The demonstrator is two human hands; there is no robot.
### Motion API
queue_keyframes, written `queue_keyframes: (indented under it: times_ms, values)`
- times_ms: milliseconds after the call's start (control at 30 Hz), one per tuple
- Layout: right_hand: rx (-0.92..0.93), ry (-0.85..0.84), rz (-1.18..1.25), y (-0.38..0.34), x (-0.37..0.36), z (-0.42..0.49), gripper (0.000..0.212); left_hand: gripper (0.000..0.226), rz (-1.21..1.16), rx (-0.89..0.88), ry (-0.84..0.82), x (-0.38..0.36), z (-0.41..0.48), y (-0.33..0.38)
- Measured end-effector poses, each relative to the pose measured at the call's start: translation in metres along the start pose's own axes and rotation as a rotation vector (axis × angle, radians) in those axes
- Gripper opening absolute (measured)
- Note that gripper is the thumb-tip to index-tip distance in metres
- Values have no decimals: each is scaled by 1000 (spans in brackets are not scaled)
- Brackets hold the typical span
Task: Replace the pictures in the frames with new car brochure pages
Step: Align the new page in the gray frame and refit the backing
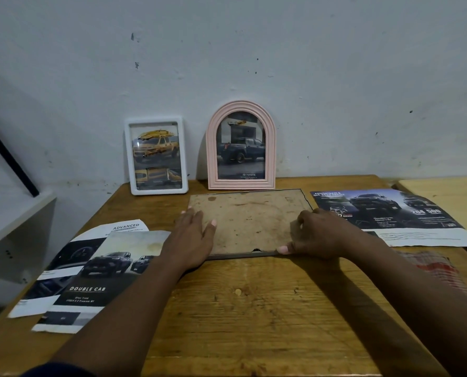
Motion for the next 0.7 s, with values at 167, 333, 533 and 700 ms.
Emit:
queue_keyframes:
  times_ms: [167, 333, 533, 700]
  values:
    - [-11, -27, 10, 3, -1, 4, 112, 82, 68, -4, -43, -2, 0, 0]
    - [4, 179, 81, 0, 9, 17, 85, 95, 35, 9, -65, -2, 2, 0]
    - [34, 156, 225, 2, -14, 37, 52, 81, 10, -43, -52, -3, 2, -2]
    - [20, 174, 193, 4, -12, 37, 48, 90, 77, -45, -132, 0, 4, 3]
Point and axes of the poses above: each hand's wrist, its own z-axis towards the middle knuckle, its own x-axis out of the back of the hand, y = z × x, the point moved 8 cm from there along z, towards the middle knuckle, and after that the axes turned 4 degrees about y, right-handed, at the moved point
